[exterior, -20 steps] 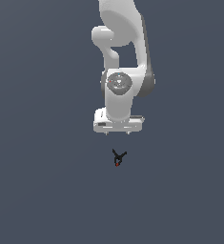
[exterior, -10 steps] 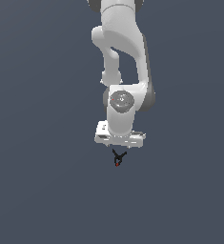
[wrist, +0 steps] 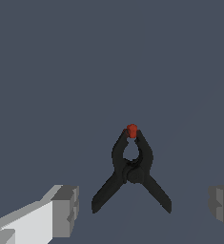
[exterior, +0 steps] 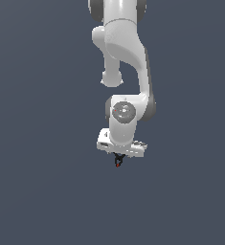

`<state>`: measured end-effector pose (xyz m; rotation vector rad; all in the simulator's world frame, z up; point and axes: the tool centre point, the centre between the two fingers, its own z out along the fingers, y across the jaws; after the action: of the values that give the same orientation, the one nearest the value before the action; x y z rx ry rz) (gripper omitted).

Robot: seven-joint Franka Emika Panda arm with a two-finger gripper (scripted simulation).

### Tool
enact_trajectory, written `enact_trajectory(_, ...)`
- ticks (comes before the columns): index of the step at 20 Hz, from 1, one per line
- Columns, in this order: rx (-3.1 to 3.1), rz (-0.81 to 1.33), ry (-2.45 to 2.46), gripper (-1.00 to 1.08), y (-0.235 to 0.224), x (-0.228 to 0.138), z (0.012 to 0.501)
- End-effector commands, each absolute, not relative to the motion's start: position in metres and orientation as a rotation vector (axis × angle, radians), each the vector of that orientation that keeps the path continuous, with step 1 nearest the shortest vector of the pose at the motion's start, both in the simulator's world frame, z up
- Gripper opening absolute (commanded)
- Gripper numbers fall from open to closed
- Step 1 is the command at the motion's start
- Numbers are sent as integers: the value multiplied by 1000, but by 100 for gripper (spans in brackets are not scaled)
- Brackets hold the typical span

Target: Pick up the object and move it to a goal position.

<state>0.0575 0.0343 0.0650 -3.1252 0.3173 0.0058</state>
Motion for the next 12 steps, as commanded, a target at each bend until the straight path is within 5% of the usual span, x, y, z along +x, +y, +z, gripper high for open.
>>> enact_trajectory(1,-3125,0,326,100,34,59,64)
enact_trajectory(12,-3125,1,325,100,34,58,30)
